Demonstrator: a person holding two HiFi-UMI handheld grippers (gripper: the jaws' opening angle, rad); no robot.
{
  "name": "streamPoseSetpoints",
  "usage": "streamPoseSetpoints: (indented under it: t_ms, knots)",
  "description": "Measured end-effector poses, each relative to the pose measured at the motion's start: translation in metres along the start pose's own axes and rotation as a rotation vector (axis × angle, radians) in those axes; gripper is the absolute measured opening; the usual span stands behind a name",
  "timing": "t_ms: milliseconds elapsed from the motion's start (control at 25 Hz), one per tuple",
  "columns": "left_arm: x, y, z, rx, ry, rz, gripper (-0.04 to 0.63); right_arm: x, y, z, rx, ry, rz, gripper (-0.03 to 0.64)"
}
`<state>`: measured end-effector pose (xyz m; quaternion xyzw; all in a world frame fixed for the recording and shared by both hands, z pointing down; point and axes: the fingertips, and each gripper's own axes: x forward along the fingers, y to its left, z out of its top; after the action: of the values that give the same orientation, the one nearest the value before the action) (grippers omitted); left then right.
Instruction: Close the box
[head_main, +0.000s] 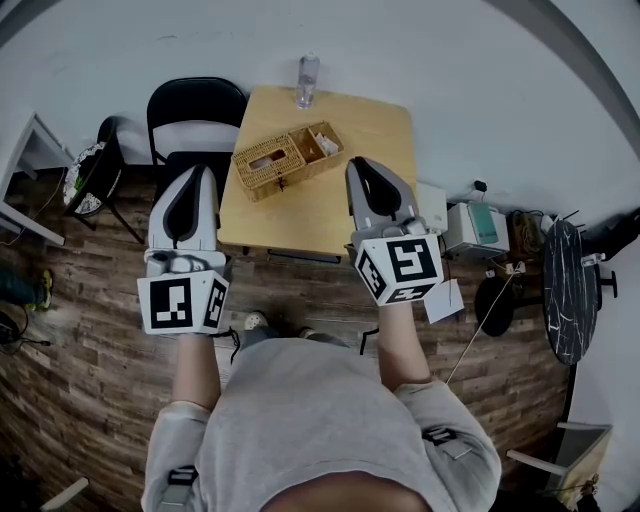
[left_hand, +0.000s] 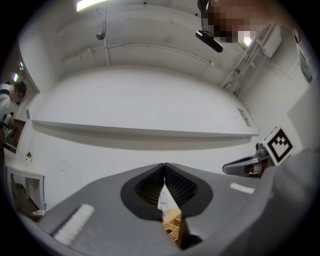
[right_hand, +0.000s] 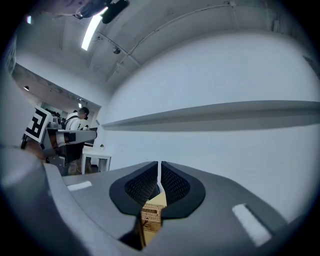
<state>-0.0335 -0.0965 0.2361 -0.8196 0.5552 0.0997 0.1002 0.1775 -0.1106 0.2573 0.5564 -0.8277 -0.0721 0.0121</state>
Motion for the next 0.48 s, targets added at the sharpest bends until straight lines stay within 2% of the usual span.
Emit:
streamPoseSetpoints:
  t_ms: [480]
  knots:
    - [-0.020,-0.022,0.009,0.013,-0.009,0.020,0.058,-0.035,-0.005,0.016,-0.017,-0.053,-0.010,0.023]
